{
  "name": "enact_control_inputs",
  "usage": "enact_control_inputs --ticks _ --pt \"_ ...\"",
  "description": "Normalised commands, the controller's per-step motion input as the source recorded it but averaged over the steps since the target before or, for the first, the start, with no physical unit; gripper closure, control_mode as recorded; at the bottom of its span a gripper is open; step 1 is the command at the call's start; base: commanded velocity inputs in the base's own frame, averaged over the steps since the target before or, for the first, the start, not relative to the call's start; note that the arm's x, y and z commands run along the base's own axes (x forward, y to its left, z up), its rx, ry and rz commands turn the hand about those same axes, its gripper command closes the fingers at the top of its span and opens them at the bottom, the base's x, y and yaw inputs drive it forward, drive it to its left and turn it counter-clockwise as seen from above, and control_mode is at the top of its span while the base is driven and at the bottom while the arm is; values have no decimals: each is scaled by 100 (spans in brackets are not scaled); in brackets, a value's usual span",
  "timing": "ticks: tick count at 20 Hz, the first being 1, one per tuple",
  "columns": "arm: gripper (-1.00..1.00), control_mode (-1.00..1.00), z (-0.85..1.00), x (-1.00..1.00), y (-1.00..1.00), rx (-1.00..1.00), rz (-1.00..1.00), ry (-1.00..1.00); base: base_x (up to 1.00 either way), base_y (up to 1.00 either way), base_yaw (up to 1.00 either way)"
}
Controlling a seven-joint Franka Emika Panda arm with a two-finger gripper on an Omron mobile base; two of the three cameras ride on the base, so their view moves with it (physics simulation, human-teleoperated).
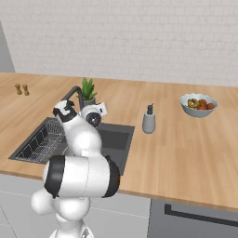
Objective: Put the colander in the sink, put the pear, mango in the colander, and turn on the sink faucet and pour water over the colander.
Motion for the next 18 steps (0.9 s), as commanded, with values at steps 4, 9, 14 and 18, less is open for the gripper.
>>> enact_control_inputs --ticks 4,9,14,18 --pt "-100 -100 3 9 12 5 0 -1 0 0 0" --pt "-100 -100 -8 2 16 0 0 -10 0 0 0" --pt "-100 -100 1 28 0 2 0 -2 0 0 0" --pt "-100 -100 0 17 0 8 0 0 0 0 0"
